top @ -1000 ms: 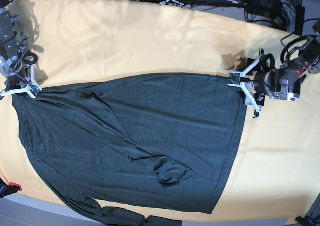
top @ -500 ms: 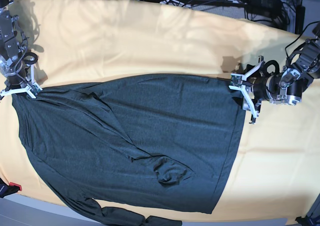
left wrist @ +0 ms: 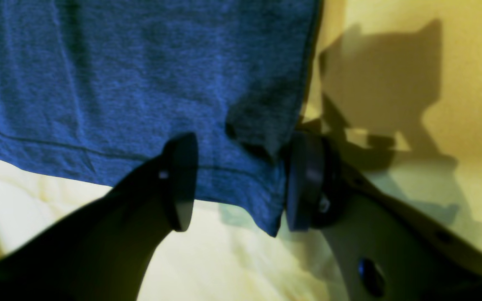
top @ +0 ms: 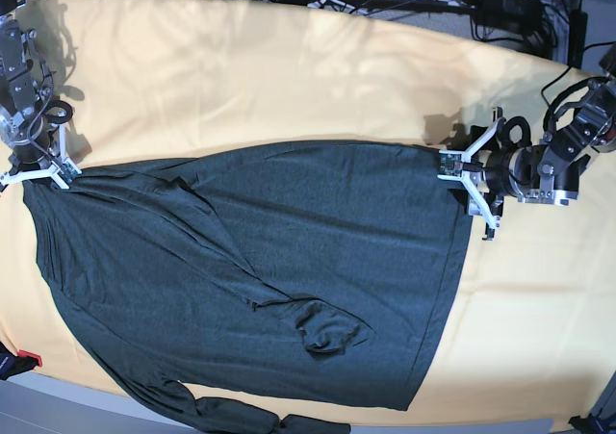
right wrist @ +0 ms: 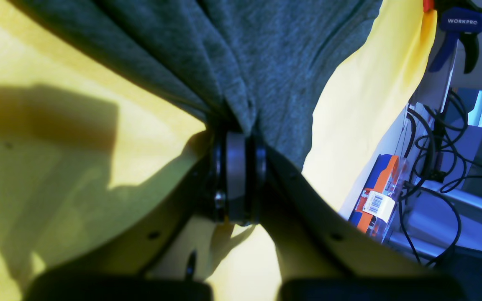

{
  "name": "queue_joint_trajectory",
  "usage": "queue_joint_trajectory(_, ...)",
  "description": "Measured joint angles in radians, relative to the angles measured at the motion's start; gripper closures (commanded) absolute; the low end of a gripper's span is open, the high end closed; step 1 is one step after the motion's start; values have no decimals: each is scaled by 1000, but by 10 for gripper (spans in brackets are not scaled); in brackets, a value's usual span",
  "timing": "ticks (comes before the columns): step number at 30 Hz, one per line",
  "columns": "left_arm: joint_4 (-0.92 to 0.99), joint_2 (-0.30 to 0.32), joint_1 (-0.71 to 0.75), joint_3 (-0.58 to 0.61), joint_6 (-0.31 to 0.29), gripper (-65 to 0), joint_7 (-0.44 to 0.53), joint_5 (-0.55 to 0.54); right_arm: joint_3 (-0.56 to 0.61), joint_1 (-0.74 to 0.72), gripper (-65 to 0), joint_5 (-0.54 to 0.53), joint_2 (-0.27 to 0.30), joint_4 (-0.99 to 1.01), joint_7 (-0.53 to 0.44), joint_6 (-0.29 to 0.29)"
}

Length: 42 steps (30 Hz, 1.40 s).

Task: Fold the T-shirt properly
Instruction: 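Hold shirt with both grippers and pull it away from the hem, stretching it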

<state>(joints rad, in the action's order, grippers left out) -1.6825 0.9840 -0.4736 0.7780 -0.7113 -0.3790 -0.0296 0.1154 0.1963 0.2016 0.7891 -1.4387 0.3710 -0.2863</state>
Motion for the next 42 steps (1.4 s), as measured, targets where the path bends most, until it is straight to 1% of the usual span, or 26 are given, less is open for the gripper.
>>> queue_joint_trajectory(1, 0, 0, 0, 0, 0, -280, 0, 3, 0, 0, 0, 0, 0, 0, 0, 0)
queue_joint_trajectory(4, 0, 0, 0, 0, 0, -277, -5, 37, 0, 0, 0, 0, 0, 0, 0, 0)
queue_joint_trajectory(11, 7, -2, 3, 0, 0, -277, 5, 32, 0, 0, 0, 0, 0, 0, 0, 0)
queue_joint_trajectory(12, 15, -3, 3, 0, 1, -266, 5, 30, 0, 0, 0, 0, 0, 0, 0, 0)
queue_joint_trajectory(13, 23, -6, 3, 0, 3, -202, 7, 28, 0, 0, 0, 0, 0, 0, 0, 0)
queue_joint_trajectory(14, 31, -8, 2, 0, 2, -86, 12, 17, 0, 0, 0, 0, 0, 0, 0, 0)
queue_joint_trajectory(15, 38, -13, 3, 0, 3, 0, 12, 11, 0, 0, 0, 0, 0, 0, 0, 0)
queue_joint_trajectory(18, 40, -20, 0, 0, 3, 0, 10, 10, 0, 0, 0, 0, 0, 0, 0, 0)
queue_joint_trajectory(20, 39, -19, -9, 0, 18, 0, 8, 10, 0, 0, 0, 0, 2, 0, -4, 0)
queue_joint_trajectory(22, 34, -19, -29, 0, 18, 0, 8, 11, 0, 0, 0, -7, 15, -12, -4, -1)
queue_joint_trajectory(23, 29, -17, -37, 0, 17, 0, 8, 11, 0, 0, 0, -31, 26, -16, -4, -4)
queue_joint_trajectory(24, 21, -14, -42, 0, 14, 0, 8, 11, 0, 0, 0, -51, 41, -21, -4, -29)
queue_joint_trajectory(27, -19, 6, -36, 0, 10, 0, 12, -6, 0, 3, 0, -110, 86, -28, -2, -77)
queue_joint_trajectory(28, -32, 15, -34, 0, 7, 0, 27, -34, 0, 5, 0, -109, 98, -32, 2, -98)
queue_joint_trajectory(30, -60, 34, -33, 0, 6, 0, 42, -81, 1, 8, 0, -132, 119, -45, 20, -115)
queue_joint_trajectory(33, -88, 79, -34, 0, 6, 0, 41, -79, 1, 26, 0, -219, 162, -92, 42, -140)
queue_joint_trajectory(35, -100, 114, -34, 0, 7, 0, 60, -76, 0, 60, 0, -219, 185, -130, 49, -140)
queue_joint_trajectory(36, -102, 130, -34, 0, 7, 0, 88, -77, 0, 83, 0, -224, 192, -149, 61, -143)
queue_joint_trajectory(38, -103, 150, -34, 0, 6, 0, 106, -77, 1, 126, 0, -228, 199, -182, 84, -150)
queue_joint_trajectory(42, -103, 180, -34, 0, 7, 0, 123, -79, 2, 180, 0, -227, 222, -223, 111, -127)
